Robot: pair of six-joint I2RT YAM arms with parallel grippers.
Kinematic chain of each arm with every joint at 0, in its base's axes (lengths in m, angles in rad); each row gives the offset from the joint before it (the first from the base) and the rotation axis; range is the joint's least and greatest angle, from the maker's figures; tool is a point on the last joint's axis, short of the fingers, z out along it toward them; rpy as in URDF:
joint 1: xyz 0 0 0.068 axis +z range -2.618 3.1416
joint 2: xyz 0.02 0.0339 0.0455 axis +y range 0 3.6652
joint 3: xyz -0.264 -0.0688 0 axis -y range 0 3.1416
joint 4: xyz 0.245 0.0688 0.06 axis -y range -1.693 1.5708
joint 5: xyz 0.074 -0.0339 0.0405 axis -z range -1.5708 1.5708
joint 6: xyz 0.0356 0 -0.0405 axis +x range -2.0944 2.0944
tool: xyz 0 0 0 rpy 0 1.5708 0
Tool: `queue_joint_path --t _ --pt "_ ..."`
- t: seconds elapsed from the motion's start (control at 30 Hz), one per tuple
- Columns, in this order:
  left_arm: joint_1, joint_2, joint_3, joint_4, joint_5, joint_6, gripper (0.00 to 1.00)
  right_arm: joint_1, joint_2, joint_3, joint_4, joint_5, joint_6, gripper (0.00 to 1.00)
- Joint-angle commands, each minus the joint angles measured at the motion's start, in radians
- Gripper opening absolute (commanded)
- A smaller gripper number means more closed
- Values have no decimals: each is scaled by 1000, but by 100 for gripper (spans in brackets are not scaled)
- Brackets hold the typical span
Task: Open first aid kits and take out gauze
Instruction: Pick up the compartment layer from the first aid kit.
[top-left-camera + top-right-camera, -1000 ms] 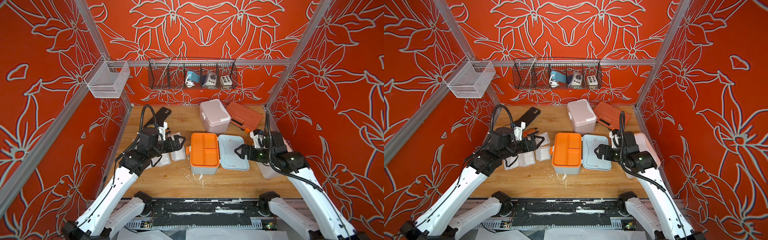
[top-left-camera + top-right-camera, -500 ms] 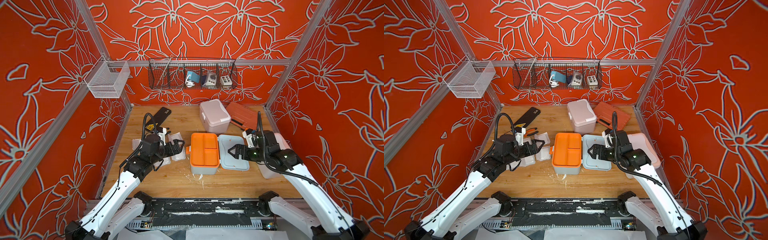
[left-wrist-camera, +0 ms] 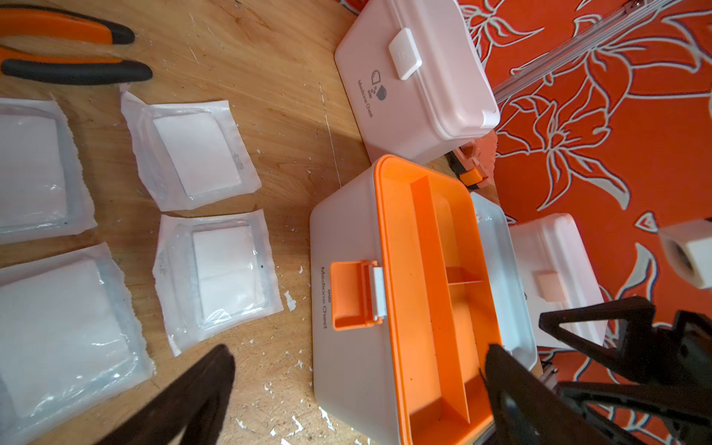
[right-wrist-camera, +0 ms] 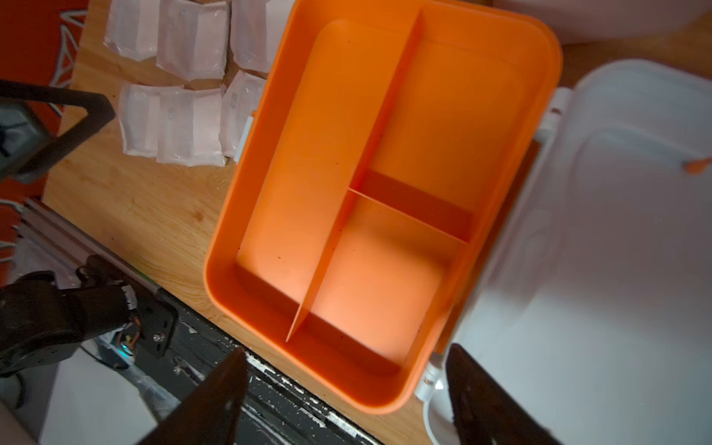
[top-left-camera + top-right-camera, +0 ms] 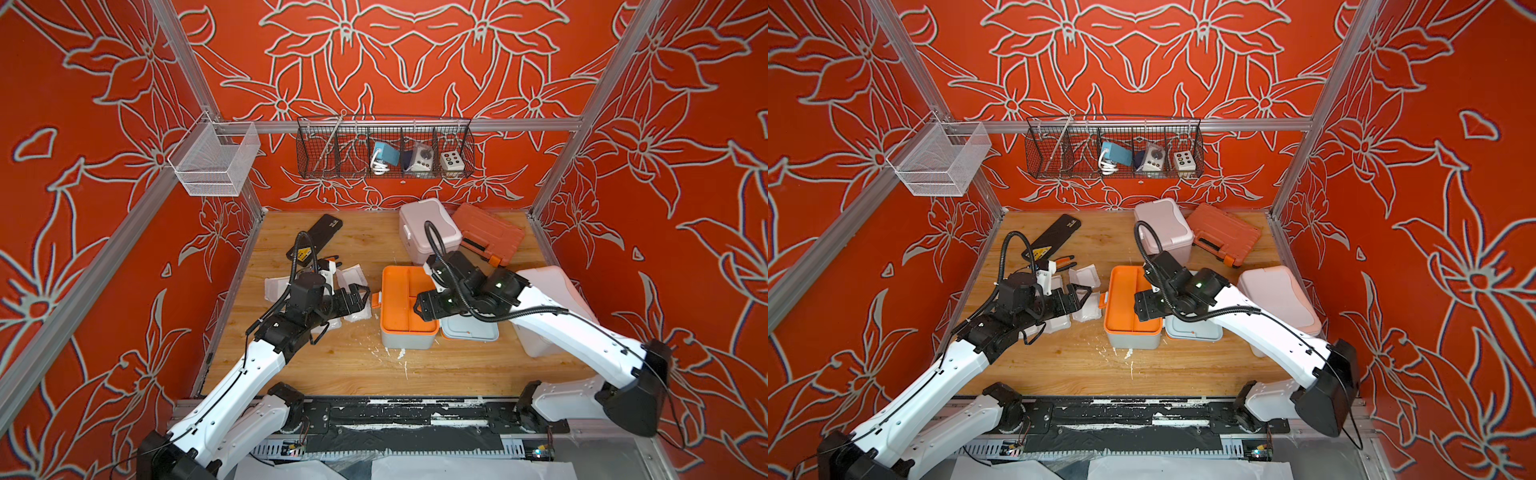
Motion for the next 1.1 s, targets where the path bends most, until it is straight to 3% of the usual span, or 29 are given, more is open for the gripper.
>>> queue_joint_path --t 0.0,0.1,0.37,0.5,0.77,0.97,1.07 --pt "4 30 -19 20 57 22 98 39 56 51 -43 90 57 74" --pt "22 49 -40 44 128 14 98 53 96 59 -26 92 90 59" --pt "67 35 -75 49 172 16 98 72 205 114 -36 122 135 52" --pt "91 11 -91 36 180 18 98 81 277 171 -89 146 166 39" --pt "107 1 -99 27 189 27 98 130 484 395 -347 272 238 34" --pt "116 -4 -93 18 196 34 98 146 518 408 -355 289 275 32" --pt "116 -5 -92 17 204 33 98 146 522 404 -346 290 288 24"
